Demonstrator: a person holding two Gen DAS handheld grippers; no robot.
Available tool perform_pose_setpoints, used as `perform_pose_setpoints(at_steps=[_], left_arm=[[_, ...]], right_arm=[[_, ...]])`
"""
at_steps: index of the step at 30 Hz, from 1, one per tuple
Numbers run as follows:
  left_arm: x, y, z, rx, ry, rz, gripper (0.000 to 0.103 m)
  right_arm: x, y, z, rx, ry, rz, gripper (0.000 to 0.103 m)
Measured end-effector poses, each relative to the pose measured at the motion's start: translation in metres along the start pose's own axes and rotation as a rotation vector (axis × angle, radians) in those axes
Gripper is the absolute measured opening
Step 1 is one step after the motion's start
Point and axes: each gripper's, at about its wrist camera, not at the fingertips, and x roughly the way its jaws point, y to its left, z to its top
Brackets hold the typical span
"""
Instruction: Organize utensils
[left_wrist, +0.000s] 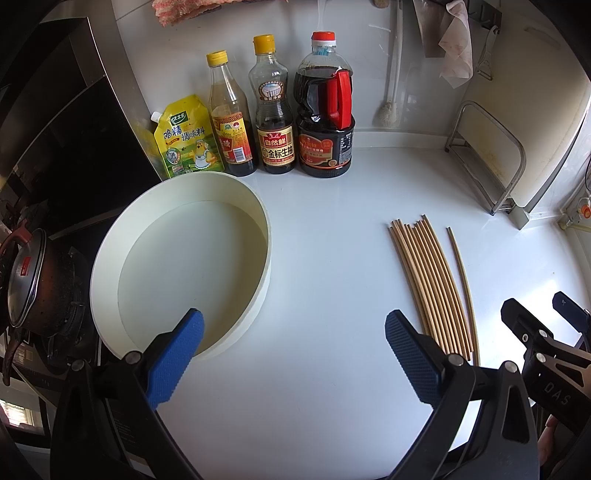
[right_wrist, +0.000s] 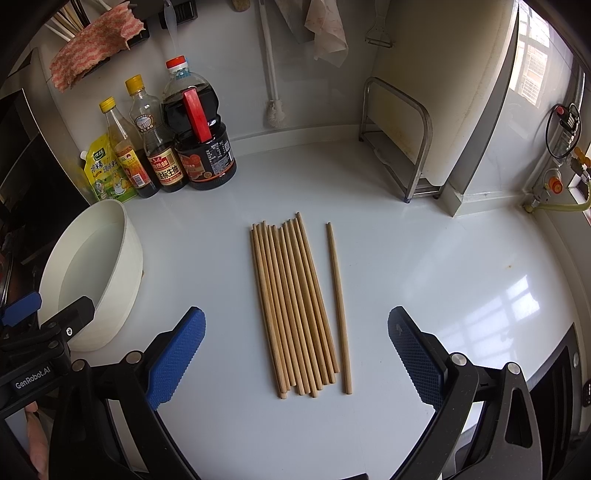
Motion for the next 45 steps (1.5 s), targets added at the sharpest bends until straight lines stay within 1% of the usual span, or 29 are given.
perform_pose_setpoints(at_steps=[24,31,38,41,45], left_arm=[[0.002,0.002,-0.001,-0.001,0.005,-0.001,0.097],[0.006,0.000,0.000,0.001,0.013,-0.008,0.097],[0.024,-0.017,0.002,0.036,0.048,-0.041,0.097],[0.032,-0.029,0.004,0.050,0.052,-0.069,0.097],[0.045,-0.044,0.004,0.049,0.059,-0.115,0.097]], right_arm=[[0.000,0.000,-0.001,0.000,0.000,0.001,0.095],[0.006,-0.001,-0.003,0.006,0.010,0.012,0.095],[0.009,-0.028,-0.015,0.056,0.024,0.003,0.095],[0.013,-0.043,-0.021,0.070,0.032,-0.003,0.095],[0.023,-0.056,-0.029,0.055,0.049,-0.021,0.095]])
